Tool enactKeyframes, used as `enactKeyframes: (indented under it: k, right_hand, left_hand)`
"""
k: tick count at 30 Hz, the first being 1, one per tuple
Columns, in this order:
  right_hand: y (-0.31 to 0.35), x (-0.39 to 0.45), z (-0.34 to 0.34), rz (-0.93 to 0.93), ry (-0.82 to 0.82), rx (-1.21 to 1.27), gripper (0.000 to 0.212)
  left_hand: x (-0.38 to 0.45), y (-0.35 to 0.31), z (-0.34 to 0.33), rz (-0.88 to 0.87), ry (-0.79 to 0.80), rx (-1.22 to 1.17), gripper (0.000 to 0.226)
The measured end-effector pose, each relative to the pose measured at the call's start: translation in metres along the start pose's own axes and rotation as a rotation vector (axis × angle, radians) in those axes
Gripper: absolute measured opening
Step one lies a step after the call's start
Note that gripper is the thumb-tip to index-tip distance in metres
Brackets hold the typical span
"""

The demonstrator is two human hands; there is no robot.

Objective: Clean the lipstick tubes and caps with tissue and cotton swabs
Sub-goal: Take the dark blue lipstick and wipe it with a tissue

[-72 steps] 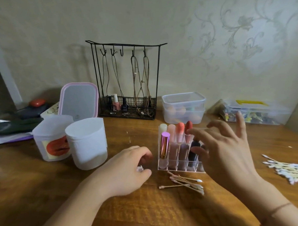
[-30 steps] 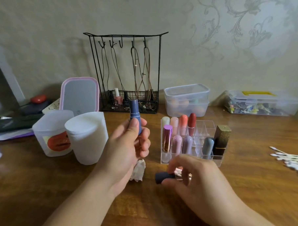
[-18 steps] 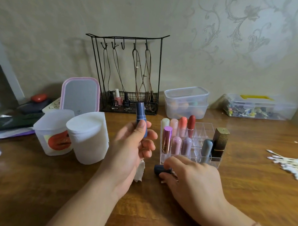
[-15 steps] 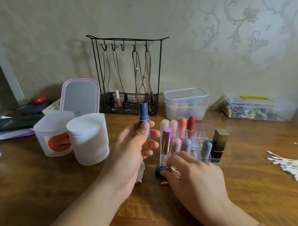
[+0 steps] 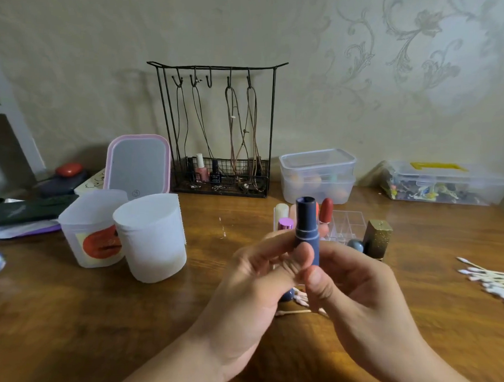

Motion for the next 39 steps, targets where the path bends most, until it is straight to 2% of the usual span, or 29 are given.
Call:
enactKeyframes:
  k: [4,6,8,9,11,14,16,19,23,26,28,33,39]
  right_hand:
    - [-0.001,0.0,0.002,-0.047,0.0,0.055,0.043]
    - [-0.004,0.0,0.007,-0.092,-0.058,0.02,0.046]
    - [-0.007,-0.001,0.01,-0.139,-0.085,0.003,0.045]
    - [-0.008,-0.001,0.01,-0.163,-0.085,-0.005,0.045]
    - [-0.011,-0.002,0.01,-0.206,-0.078,-0.003,0.045]
    - [-0.012,-0.004,0.008,-0.252,-0.066,0.019,0.032]
    - [-0.013,-0.005,0.008,-0.277,-0.044,0.011,0.027]
    - [-0.016,-0.007,0.008,-0.289,-0.014,0.01,0.031]
    - [-0.018,-0.007,0.006,-0.192,0.05,0.067,0.036]
    - [-0.017,-0.008,0.004,-0.115,0.055,0.145,0.044]
    - [-0.016,-0.008,0.004,-0.106,0.046,0.151,0.046]
    - [-0.019,-0.008,0.011,-0.07,-0.043,0.132,0.049]
    - [-0.011,-0.003,0.011,-0.004,-0.041,0.336,0.051]
  left_hand:
    - [0.004,-0.011,0.018,0.034,0.121,0.237,0.048]
    - [0.009,-0.018,0.042,0.05,-0.024,0.478,0.036]
    - [0.011,-0.022,0.062,0.091,-0.224,0.948,0.013]
    - [0.011,-0.021,0.064,0.149,-0.225,1.172,0.01]
    - [0.011,-0.01,0.064,0.306,-0.097,1.398,0.021]
    - [0.009,0.002,0.063,0.443,0.082,1.456,0.03]
    - [0.008,0.003,0.065,0.481,0.111,1.472,0.027]
    - [0.01,0.004,0.069,0.498,0.057,1.41,0.019]
    - [0.013,-0.008,0.063,0.287,-0.09,1.194,0.018]
    - [0.011,-0.013,0.045,0.127,-0.014,1.081,0.015]
    - [0.01,-0.011,0.039,0.085,0.025,1.049,0.016]
    - [0.01,-0.006,0.04,0.141,0.026,0.82,0.029]
    - [0.006,-0.009,0.036,0.209,0.125,0.393,0.026]
Point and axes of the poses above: each hand's wrist, its own x-axis towards the middle knuckle, its own z-axis out of the back of the hand, y = z × x, the point moved 3 cm from there along x, towards the middle knuckle, and after that the axes turned 15 degrees about x, right-handed, at the moved point
